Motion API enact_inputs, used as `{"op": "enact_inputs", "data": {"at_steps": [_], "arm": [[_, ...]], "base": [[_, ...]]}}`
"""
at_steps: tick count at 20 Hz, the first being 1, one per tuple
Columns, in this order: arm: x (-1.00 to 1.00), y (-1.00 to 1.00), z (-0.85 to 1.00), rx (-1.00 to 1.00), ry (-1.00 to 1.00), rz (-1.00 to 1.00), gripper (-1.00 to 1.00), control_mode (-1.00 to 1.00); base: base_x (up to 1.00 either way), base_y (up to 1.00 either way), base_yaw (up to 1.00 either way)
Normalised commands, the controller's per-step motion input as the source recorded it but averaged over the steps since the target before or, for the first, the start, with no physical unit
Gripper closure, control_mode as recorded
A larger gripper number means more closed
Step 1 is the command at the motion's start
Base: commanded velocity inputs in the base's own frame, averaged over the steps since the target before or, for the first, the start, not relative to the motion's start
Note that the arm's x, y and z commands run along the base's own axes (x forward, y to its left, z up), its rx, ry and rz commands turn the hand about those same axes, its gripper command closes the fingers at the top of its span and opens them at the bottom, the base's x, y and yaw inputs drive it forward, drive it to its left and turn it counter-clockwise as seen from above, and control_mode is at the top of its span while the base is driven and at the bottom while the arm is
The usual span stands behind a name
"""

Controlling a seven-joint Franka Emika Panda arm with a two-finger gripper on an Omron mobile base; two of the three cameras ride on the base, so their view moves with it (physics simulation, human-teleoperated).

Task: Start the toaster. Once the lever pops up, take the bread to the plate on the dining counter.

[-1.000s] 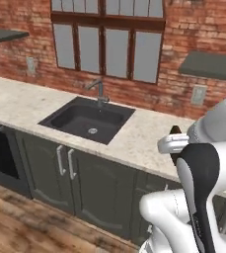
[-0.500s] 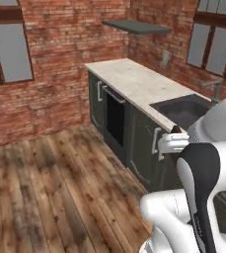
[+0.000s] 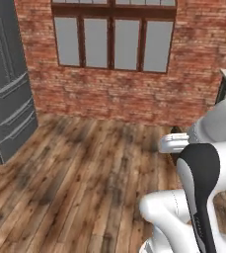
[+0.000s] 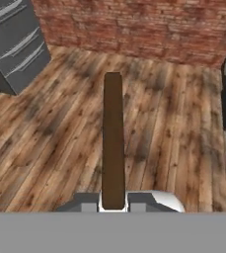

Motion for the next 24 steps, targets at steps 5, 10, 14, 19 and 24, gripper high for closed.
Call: {"op": "enact_inputs", "data": {"at_steps": [5,10,14,19,24], "arm": [[0.0,0.0,0.0,0.0,0.0,0.0,1.0,1.0],[0.0,0.0,0.0,0.0,0.0,0.0,1.0,1.0],[0.0,0.0,0.0,0.0,0.0,0.0,1.0,1.0],[0.0,0.0,0.0,0.0,0.0,0.0,1.0,1.0],[0.0,0.0,0.0,0.0,0.0,0.0,1.0,1.0]], "base": [[-0.05,0.35,0.98],[0.0,0.18,0.94],[0.01,0.03,0.92],[0.04,0.0,0.92],[0.37,-0.06,0.82]]}}
